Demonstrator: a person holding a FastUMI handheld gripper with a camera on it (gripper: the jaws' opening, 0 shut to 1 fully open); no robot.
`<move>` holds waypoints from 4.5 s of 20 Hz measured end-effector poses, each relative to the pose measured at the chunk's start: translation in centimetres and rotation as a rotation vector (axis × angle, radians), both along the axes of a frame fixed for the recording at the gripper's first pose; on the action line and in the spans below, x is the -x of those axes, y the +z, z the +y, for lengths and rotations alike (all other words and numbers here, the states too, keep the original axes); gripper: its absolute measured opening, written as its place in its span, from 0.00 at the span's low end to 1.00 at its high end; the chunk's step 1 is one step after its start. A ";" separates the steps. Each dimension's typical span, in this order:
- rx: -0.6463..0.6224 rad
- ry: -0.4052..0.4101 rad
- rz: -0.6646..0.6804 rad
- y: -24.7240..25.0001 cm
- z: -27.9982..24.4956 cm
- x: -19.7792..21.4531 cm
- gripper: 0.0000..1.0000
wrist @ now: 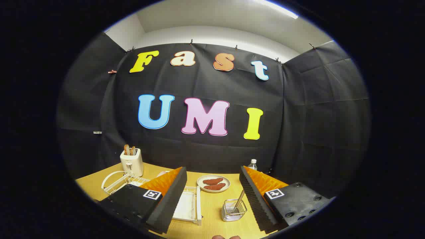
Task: Take the plate from the dish rack, then take the spoon from the basket and place it into the plate.
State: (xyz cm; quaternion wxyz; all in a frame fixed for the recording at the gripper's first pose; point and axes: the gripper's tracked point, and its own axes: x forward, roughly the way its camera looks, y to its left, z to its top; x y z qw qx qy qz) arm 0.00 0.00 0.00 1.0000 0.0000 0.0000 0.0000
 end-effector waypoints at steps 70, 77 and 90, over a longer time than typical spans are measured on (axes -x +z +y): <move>-0.076 -0.004 0.555 -11.0 20.7 -13.7 0.22; -0.141 0.117 0.600 -12.2 20.8 -11.6 0.16; -0.224 0.253 0.665 -11.7 7.0 0.0 0.14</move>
